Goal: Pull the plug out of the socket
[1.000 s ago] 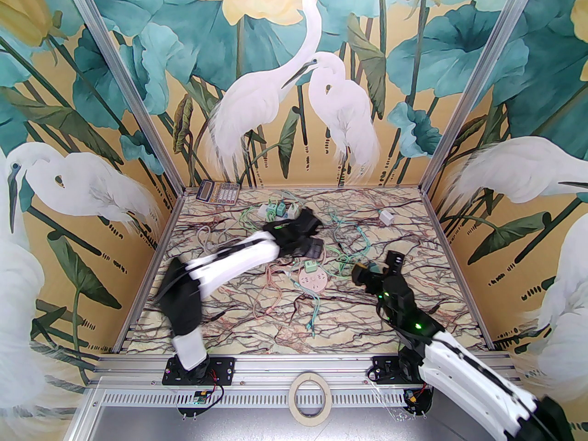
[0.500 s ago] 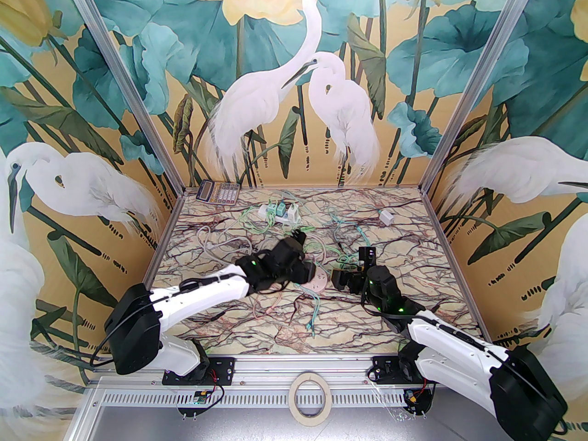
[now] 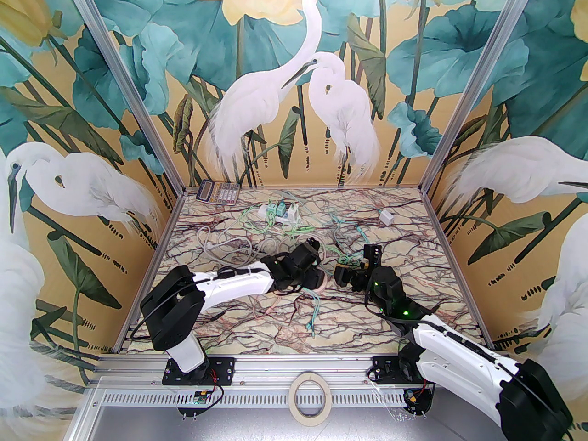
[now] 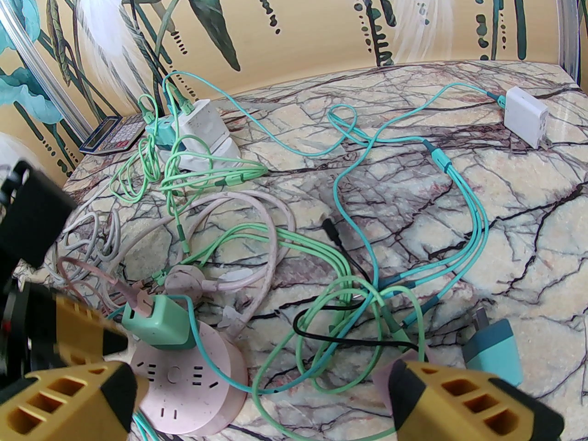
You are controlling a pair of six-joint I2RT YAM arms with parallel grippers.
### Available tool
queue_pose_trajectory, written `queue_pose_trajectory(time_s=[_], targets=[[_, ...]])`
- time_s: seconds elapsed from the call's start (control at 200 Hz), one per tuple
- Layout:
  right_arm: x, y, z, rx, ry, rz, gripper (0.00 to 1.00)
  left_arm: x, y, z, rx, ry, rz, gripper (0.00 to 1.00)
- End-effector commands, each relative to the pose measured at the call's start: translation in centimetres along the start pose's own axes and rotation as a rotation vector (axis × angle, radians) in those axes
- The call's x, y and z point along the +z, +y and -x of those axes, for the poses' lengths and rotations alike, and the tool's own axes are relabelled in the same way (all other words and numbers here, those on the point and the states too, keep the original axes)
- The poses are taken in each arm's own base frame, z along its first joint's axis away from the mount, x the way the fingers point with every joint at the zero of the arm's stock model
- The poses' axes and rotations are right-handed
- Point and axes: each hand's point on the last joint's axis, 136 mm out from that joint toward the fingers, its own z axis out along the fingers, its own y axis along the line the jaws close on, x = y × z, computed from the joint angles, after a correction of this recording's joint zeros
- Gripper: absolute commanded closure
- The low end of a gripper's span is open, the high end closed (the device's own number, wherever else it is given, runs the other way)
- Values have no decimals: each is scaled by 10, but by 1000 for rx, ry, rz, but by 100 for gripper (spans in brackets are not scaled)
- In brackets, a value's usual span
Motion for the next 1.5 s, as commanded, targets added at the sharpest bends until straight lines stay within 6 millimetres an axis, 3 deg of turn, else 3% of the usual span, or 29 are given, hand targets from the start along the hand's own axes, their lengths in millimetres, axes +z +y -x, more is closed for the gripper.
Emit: queue_pose_trajectory(time_s=[0.0,0.7,0.83,0.91,1.035,1.085,1.235,1.491], targets=[[-2,2,4,2,-12,3,1,-4,11,12,16,-26,25,39],[-2,1,3,10,-8,3,1,37,7,26,297,20,14,36],[-3,1,4,11,-13,0,1,44,7,21,307,55,7,45],[-3,1,4,11,-14,-1,1,45,9,18,303,66,9,56],[-2,1,4,11,-12,3,1,41,11,17,278,69,20,62],[-2,2,4,11,-11,8,1,39,11,18,260,66,16,69],[1,8,1,11,8,37,1,33,13,18,189,49,37,76],[19,30,-18,25,144,141,1,39,17,0,94,73,116,76]])
